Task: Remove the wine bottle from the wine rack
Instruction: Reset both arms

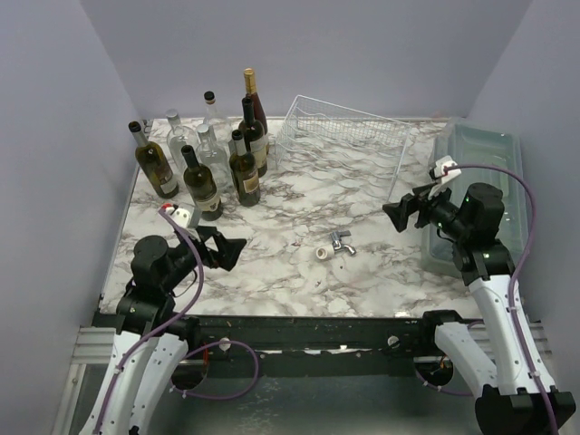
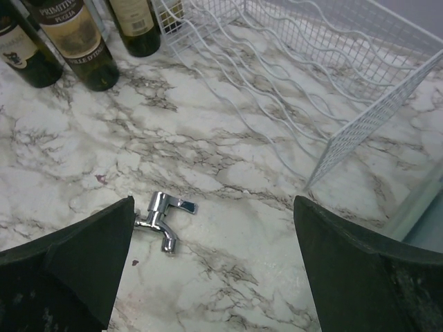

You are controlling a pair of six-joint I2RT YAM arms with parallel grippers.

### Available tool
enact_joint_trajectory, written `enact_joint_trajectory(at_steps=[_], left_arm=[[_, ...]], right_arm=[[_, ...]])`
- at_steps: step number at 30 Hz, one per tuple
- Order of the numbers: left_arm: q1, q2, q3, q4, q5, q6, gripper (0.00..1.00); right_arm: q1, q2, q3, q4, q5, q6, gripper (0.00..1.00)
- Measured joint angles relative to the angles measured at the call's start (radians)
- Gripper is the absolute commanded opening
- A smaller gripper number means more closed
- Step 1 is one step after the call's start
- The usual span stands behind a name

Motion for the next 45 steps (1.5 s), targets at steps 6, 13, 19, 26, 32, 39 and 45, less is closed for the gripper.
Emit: enact_joint_trajectory(at_steps=[6, 13, 19, 26, 32, 39, 45], left_arm=[[0.0, -0.051, -0.066, -0.006, -0.008, 0.016, 0.99], [0.0, -0.121, -0.071, -0.005, -0.045, 0.032, 0.99], [0.0, -0.142, -0.076, -0.005, -0.071, 0.044, 0.99], [0.0, -0.142, -0.077, -0.005, -0.08, 0.046, 0.99], [0.0, -0.14, -0.077, -0.005, -0.082, 0.048, 0.99], [0.0, -0.137, -0.077, -0.005, -0.082, 0.048, 0.99], [0.0, -0.135, -0.077, -0.004, -0.081, 0.048, 0.99]], right_arm=[[0.0, -0.013, 0.076, -0.04, 0.05, 0.021, 0.99], [0.0, -0.045, 0.074, -0.051, 0.104, 0.067, 1.0], [-0.016, -0.07, 0.07, -0.05, 0.14, 0.147, 0.99], [-0.022, -0.092, 0.039, -0.05, 0.162, 0.22, 1.0], [-0.023, -0.117, 0.022, -0.05, 0.185, 0.257, 1.0], [-0.028, -0.137, 0.016, -0.05, 0.184, 0.279, 1.0], [-0.055, -0.142, 0.014, -0.05, 0.184, 0.29, 1.0]])
